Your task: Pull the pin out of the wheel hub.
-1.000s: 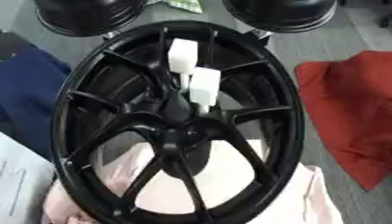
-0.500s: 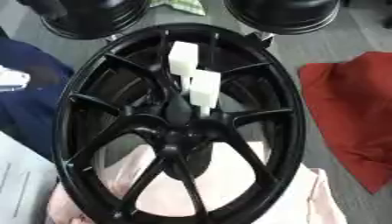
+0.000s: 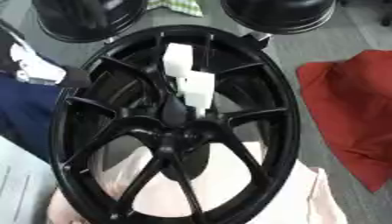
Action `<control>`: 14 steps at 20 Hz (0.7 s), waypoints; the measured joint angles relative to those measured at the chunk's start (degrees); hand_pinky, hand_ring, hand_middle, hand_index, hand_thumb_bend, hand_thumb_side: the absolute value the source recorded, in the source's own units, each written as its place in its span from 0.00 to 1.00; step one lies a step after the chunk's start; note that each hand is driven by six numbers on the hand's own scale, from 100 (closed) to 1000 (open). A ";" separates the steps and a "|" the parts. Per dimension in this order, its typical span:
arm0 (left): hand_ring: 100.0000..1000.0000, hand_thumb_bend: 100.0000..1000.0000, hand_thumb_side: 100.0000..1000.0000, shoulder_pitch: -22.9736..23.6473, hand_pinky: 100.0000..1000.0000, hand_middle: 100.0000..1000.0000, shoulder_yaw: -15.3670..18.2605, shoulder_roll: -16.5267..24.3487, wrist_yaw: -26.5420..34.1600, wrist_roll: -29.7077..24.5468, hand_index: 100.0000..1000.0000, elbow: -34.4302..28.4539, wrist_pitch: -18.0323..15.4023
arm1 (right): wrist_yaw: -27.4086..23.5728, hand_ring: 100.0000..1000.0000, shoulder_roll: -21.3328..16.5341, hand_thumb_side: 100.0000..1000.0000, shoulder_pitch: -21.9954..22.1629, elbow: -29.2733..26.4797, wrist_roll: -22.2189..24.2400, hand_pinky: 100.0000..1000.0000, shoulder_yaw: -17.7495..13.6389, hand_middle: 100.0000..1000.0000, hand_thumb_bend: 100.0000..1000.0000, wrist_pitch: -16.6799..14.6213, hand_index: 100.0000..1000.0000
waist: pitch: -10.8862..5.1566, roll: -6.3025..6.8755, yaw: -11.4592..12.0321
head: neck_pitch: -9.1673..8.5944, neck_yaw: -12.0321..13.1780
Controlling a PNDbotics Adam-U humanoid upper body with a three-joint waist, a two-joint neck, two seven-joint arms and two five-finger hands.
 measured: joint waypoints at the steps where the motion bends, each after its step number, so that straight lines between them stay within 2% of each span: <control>1: 0.69 0.44 0.43 -0.84 0.73 0.62 -0.50 -0.89 -0.11 -0.13 0.77 1.01 -0.16 | 0.00 0.65 0.00 0.66 -0.07 0.00 0.10 0.68 0.10 0.64 0.00 0.11 0.69 | 0.00 0.12 -0.19 | -0.04 0.20; 2: 0.69 0.46 0.39 -1.57 0.73 0.62 -0.98 -1.76 -0.22 -0.22 0.77 2.01 -0.31 | 0.00 0.65 0.00 0.67 -0.20 0.00 0.21 0.68 0.24 0.64 0.00 0.22 0.69 | 0.01 0.18 -0.43 | -0.11 0.32; 9: 0.70 0.48 0.38 -5.93 0.73 0.63 -3.42 -7.75 -0.27 -0.85 0.78 8.75 -1.11 | 0.00 0.65 0.03 0.70 -1.04 0.00 -0.42 0.68 1.06 0.64 0.00 1.68 0.69 | 0.79 0.99 -2.14 | -1.38 1.01; 14: 0.71 0.49 0.37 -7.58 0.73 0.65 -4.26 -10.43 -0.50 -1.78 0.79 12.32 -1.85 | 0.00 0.64 0.04 0.71 -1.89 0.00 -0.35 0.68 1.47 0.64 0.00 2.13 0.69 | 1.58 1.28 -2.80 | -2.06 1.32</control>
